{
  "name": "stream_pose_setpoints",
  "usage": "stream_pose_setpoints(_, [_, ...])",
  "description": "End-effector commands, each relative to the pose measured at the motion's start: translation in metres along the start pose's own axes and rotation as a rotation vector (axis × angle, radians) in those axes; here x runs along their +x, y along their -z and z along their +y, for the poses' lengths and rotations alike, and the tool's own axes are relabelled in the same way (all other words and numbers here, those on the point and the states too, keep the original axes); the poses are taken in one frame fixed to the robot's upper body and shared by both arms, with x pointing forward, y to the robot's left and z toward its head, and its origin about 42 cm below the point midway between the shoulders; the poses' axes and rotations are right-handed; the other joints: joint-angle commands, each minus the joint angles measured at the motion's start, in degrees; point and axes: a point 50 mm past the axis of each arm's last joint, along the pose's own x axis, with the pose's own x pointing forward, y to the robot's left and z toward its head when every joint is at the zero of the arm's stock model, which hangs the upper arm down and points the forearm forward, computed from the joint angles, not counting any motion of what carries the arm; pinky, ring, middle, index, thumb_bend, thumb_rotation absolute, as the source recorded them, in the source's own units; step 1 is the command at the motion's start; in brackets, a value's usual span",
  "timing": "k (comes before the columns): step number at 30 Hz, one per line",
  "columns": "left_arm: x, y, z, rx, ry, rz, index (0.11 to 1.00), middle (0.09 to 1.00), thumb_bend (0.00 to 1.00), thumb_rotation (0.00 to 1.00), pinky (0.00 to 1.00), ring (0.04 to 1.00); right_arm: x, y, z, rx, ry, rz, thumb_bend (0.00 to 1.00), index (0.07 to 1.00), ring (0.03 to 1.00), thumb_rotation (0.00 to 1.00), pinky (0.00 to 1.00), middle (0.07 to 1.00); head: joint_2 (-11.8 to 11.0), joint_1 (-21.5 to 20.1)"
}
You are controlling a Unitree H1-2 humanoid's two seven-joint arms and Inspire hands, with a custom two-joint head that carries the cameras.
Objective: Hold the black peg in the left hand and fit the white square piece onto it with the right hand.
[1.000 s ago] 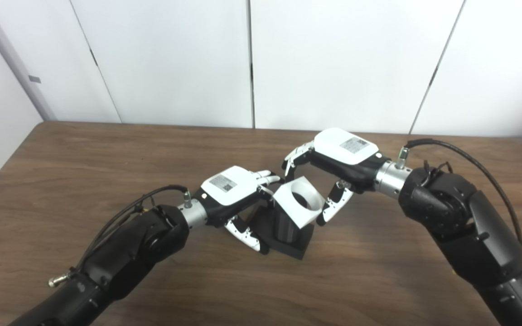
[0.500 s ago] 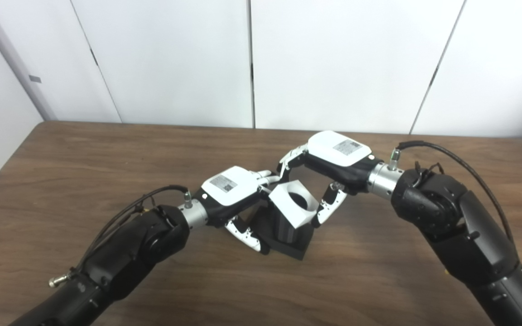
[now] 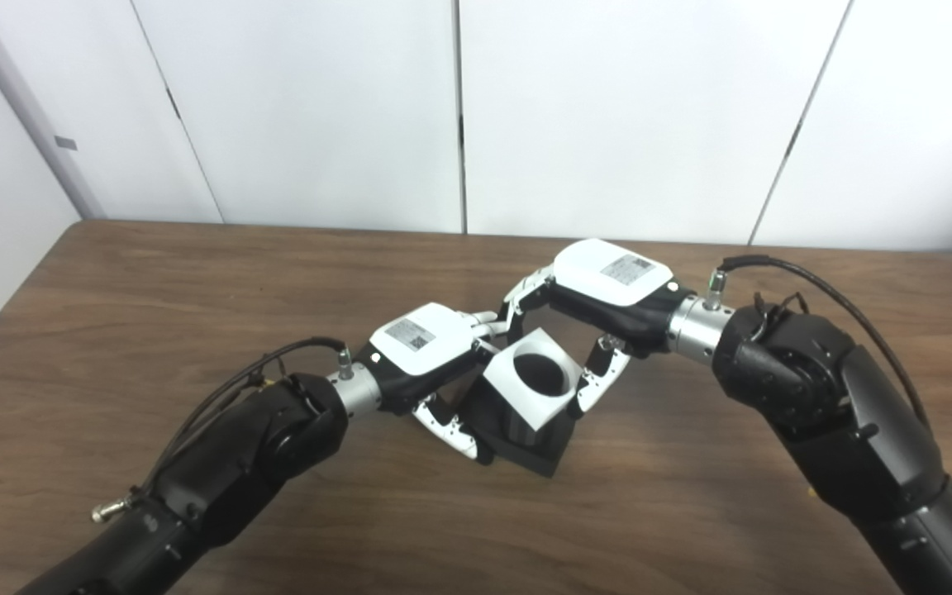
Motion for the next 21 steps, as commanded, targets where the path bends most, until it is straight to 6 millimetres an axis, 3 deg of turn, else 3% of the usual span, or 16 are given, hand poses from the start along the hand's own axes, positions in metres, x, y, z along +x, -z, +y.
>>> stream_pose_setpoints(1, [-0.003, -0.0135, -0.0419, 0.036, 0.191, -0.021, 0.495, 0.943, 0.52, 0.08, 0.88, 0.955, 0.0025, -0.011, -0.0293, -0.057, 0.057, -0.055, 0.52, 0.479, 0.788, 0.14, 0.8, 0.758, 0.1, -0.1])
stream_pose_setpoints(8, [-0.0022, -0.0142, -0.0419, 0.038, 0.201, -0.023, 0.495, 0.942, 0.52, 0.08, 0.86, 0.951, 0.0033, -0.0147, -0.0345, -0.111, -0.031, -0.063, 0.52, 0.477, 0.804, 0.14, 0.83, 0.76, 0.2, -0.2])
stream_pose_setpoints(18, [-0.0018, -0.0157, -0.0428, 0.018, 0.198, -0.028, 0.495, 0.943, 0.52, 0.08, 0.86, 0.946, 0.0041, -0.0105, -0.0267, -0.126, -0.16, -0.001, 0.52, 0.491, 0.785, 0.15, 0.83, 0.749, 0.4, -0.1])
stream_pose_setpoints(20, [-0.0023, -0.0155, -0.0427, 0.024, 0.199, -0.023, 0.495, 0.944, 0.52, 0.08, 0.86, 0.947, 0.0035, -0.0091, -0.0256, -0.122, -0.174, 0.017, 0.79, 0.635, 0.79, 0.23, 0.83, 0.764, 0.4, -0.2])
stream_pose_setpoints(21, [-0.0024, -0.0154, -0.0427, 0.026, 0.199, -0.021, 0.495, 0.944, 0.52, 0.08, 0.86, 0.947, 0.0033, -0.0087, -0.0253, -0.12, -0.176, 0.022, 0.82, 0.646, 0.791, 0.24, 0.83, 0.765, 0.4, -0.2])
